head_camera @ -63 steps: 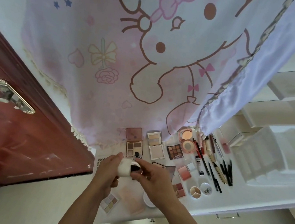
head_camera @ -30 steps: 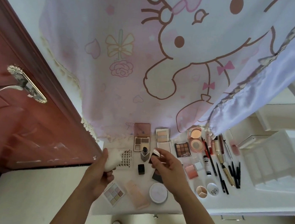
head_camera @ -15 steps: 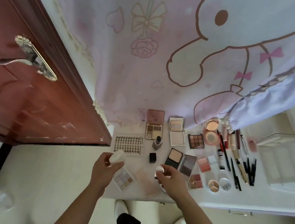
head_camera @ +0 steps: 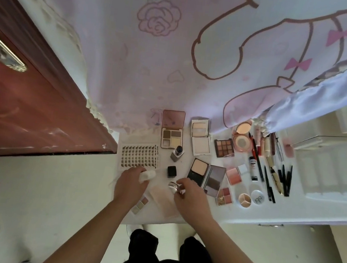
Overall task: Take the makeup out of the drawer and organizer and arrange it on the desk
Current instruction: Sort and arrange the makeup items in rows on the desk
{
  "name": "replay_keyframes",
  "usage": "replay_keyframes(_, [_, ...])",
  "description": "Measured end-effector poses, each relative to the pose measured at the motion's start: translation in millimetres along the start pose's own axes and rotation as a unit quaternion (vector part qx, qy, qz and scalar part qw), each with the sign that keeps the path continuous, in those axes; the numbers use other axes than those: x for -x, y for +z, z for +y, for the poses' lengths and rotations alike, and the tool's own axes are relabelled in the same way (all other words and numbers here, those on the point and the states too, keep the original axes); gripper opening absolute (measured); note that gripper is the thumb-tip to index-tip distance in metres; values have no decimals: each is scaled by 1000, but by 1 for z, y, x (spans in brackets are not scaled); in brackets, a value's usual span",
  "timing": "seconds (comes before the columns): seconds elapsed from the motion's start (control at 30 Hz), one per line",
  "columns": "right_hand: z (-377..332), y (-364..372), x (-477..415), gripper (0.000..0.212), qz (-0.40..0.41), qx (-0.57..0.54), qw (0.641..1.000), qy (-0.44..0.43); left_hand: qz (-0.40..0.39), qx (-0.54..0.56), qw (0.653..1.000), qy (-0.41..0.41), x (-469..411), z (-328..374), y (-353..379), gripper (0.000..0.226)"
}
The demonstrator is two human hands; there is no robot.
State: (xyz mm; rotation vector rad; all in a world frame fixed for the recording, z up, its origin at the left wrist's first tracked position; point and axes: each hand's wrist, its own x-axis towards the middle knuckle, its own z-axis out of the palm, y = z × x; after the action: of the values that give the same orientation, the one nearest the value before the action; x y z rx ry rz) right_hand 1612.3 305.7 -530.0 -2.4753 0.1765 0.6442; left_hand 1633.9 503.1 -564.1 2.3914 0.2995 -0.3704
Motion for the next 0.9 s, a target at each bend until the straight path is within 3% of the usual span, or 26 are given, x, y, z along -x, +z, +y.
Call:
replay_keyframes(0.13, [-12, 8, -16, 24, -13, 88, 995, -34, -1, -14, 1000, -8, 6, -7, 0, 40])
replay_keyframes(0.27, [-13, 17, -27, 23, -17, 131, 991, -31, 20, -41, 999, 7, 10, -11, -3, 30])
replay_keyframes(0.67, [5, 21, -27, 30, 4, 67, 997, -46, 26, -69, 997, -21, 7, -7, -8, 26])
replay_keyframes(0.73, [10, 16, -19, 32, 64, 22, 997, -41, 26, -68, 997, -20, 7, -7, -8, 26])
replay_keyframes(0.8, [16, 8, -10, 31, 181, -23, 983, -8, 28, -71, 997, -20, 8, -8, -7, 27])
replay_keyframes(0.9, [27, -4, -1, 46, 328, -124, 926, 137, 29, -65, 997, -23, 9, -7, -6, 27])
